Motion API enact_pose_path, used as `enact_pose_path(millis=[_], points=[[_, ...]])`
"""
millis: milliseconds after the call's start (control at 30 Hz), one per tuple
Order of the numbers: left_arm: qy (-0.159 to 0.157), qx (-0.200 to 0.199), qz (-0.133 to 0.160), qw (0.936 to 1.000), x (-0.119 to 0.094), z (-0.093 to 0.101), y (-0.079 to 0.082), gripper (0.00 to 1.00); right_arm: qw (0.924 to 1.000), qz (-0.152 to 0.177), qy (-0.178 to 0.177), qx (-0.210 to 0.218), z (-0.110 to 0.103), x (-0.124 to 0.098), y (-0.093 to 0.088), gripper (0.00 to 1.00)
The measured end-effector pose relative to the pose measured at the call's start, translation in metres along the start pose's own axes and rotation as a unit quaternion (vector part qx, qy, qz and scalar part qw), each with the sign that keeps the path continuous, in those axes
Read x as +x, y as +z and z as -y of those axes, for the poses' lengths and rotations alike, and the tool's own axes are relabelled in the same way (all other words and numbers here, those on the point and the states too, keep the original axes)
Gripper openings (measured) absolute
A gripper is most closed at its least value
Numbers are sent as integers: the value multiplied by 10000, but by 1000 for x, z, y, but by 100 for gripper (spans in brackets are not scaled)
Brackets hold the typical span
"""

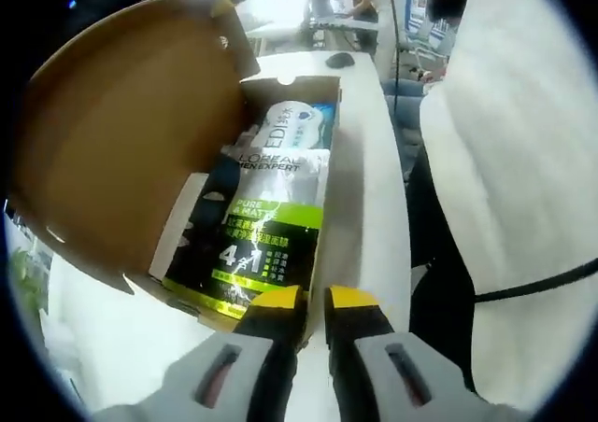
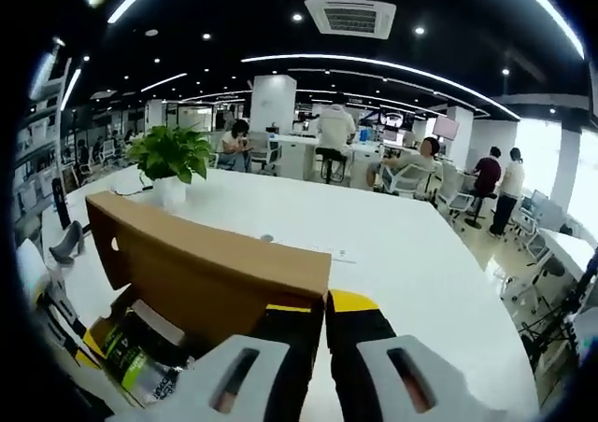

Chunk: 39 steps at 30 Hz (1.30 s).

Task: Operate the shoe box by opening the lid, removing the specified soft item, and placing it in the target area until the item is outside and the box remains undamaged.

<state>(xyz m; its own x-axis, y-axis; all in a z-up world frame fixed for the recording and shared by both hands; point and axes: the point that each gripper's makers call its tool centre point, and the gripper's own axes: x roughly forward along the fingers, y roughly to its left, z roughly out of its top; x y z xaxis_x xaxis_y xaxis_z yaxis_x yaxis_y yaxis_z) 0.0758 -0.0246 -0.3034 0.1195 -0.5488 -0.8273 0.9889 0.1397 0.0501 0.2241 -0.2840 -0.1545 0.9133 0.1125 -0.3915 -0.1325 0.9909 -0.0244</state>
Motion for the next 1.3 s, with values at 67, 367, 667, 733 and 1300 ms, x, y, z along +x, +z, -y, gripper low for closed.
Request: enact_pose_path(millis=[67,367,667,733,1300], points=[[-65,124,-57,9999,7,6,-2,5,9990,17,-261,-356,1,-1,0,1],[106,337,120,9993,11,0,0,5,9968,57,-753,-254,1,-3,1,0],[-109,225,-107,9996,11,2,-2,4,9963,-384,-772,-38,4,3,0,0],[-95,299,-85,9995,9,2,-3,4,9957,-473,-802,-13,4,5,2,0],[-396,984,244,9941,9,13,-3,1,9922,-899,-770,-396,0,-13,-12,0]])
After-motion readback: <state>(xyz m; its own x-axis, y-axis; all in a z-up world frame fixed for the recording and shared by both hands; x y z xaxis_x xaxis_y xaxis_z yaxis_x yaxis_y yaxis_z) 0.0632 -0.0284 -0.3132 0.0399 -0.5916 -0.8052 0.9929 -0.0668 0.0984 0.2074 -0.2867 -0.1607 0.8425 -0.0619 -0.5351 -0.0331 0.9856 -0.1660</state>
